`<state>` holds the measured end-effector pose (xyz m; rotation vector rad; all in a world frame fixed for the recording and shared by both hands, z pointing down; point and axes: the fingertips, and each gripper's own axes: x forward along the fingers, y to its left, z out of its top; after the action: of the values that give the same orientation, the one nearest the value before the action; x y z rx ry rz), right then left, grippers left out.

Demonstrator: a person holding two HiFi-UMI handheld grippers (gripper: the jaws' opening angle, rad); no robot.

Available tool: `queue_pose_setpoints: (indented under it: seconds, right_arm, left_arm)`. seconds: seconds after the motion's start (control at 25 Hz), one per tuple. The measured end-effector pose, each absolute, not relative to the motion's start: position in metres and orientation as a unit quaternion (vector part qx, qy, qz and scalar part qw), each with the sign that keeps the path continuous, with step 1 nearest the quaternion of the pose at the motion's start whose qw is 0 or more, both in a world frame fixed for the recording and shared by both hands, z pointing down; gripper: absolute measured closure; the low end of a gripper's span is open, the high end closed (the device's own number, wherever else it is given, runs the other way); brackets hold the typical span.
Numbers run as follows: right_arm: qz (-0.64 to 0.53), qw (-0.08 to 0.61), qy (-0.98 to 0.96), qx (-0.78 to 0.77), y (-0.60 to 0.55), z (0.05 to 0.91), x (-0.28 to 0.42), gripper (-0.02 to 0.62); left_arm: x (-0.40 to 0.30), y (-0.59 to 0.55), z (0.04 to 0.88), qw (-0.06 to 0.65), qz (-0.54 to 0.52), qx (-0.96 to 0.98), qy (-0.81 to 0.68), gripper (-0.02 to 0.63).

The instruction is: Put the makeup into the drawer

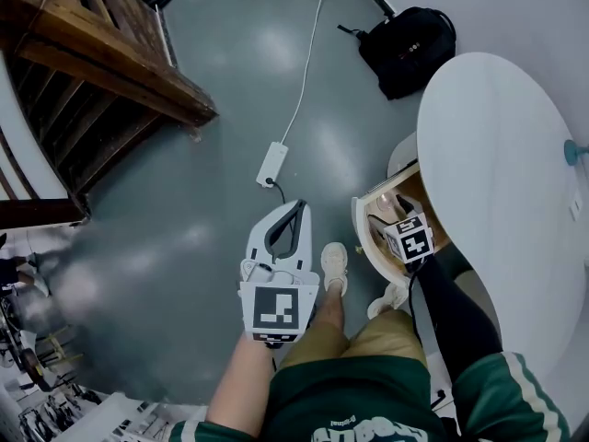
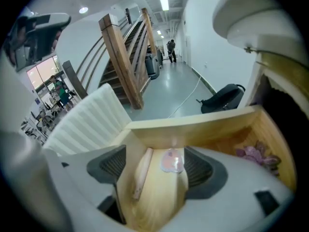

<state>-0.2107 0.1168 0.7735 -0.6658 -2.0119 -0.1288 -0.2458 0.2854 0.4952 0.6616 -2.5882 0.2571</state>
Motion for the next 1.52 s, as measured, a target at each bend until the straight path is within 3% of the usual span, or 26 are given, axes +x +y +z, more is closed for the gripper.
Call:
queue_pose_setpoints:
  seconds: [0.36,1.0,1.32,1.52]
  right_arm:
    - [-0.041,0.402,-0.873,-0.272,0.136,0.664,-0.211,0.216]
    - [-0.044,0.132,-0.975,-0.174,0.098,0.369,-0.277,0.218]
    - [-0.050,0.057,-0.984,-0.161,0.090,0.292,-0.275,0.218]
    - [-0.054,0.050,-0.987,-0.143,0.065,0.283,-0.268,0.219]
  left_arm:
    - [-0.249,0.286,0.455,0.191,0.087,0.255,-0.944,0.607]
    - [-0.293,0.264,0.323,0.078,0.074,0.276,-0.955,0.606]
    - [-0.295,0.240,0.280,0.043,0.085,0.306,-0.947,0.607]
    - [-0.294,0.202,0.280,0.039,0.085,0.332,-0.939,0.607]
